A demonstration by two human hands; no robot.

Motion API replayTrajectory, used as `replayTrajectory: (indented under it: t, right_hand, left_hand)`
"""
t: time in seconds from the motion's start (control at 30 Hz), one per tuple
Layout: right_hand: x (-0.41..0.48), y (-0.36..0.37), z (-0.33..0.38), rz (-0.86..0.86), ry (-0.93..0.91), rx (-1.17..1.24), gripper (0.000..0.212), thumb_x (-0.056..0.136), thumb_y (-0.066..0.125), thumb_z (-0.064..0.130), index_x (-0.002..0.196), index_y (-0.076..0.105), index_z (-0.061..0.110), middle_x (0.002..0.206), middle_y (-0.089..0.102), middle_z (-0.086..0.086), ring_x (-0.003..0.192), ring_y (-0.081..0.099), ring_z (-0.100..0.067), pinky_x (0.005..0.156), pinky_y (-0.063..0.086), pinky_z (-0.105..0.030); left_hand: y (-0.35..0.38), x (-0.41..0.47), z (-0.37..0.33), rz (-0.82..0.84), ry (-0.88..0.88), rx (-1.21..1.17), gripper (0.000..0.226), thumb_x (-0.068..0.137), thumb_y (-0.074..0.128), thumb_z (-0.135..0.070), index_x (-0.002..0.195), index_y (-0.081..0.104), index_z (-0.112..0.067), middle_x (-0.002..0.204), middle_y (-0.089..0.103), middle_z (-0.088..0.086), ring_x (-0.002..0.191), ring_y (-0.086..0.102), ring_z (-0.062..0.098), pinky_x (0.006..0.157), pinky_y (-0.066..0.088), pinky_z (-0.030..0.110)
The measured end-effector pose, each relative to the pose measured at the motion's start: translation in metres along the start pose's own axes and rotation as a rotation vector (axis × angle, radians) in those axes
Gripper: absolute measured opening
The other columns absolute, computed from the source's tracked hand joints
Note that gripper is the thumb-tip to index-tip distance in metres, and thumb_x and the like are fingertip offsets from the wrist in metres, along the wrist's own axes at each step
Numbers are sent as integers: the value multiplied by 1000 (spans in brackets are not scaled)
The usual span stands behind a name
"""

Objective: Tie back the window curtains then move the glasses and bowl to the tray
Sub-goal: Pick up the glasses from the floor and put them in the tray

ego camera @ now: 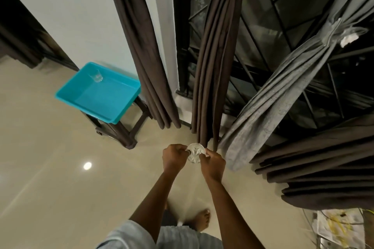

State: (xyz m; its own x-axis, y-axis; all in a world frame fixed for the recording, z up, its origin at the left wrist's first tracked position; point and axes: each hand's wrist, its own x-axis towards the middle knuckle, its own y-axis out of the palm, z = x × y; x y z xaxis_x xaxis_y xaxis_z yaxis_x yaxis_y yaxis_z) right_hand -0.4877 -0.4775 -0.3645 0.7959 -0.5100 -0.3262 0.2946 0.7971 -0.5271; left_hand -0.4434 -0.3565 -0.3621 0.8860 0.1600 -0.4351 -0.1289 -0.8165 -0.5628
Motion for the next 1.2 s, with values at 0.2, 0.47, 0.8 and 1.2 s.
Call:
replayTrajectory:
  t: [0.2, 0.47, 0.8, 1.2]
  right_hand:
    - [-7, 21, 13, 12, -42, -5, 30, 89, 69, 9, 118, 74, 6, 116, 75, -10, 104, 70, -21, 75, 42, -6]
    - [-23, 102, 61, 47, -123, -68, 31, 86, 70, 8, 117, 75, 6, 115, 75, -11, 106, 70, -24, 83, 40, -14]
    - [-62, 260, 147, 95, -90, 32, 31, 92, 61, 7, 120, 73, 10, 116, 75, -5, 107, 69, -19, 92, 52, -26]
    - [-62, 376, 208, 239, -95, 1, 25, 96, 68, 16, 120, 74, 10, 107, 77, -1, 92, 69, -11, 84, 57, -26]
  left_hand:
    - [-27, 7, 16, -4, 60, 15, 21, 79, 73, -17, 98, 82, -21, 92, 80, -2, 91, 71, 17, 83, 54, 25]
    - [-106, 42, 58, -78, 104, -19, 17, 80, 74, -18, 94, 83, -19, 91, 80, -3, 83, 71, 14, 72, 47, 19]
    - [-249, 104, 127, -201, 72, -149, 19, 82, 66, -17, 92, 82, -18, 82, 78, -1, 76, 69, 15, 71, 55, 28]
    - [-341, 169, 177, -270, -19, -326, 25, 89, 64, -10, 106, 80, -20, 92, 79, -4, 78, 70, 6, 75, 58, 22]
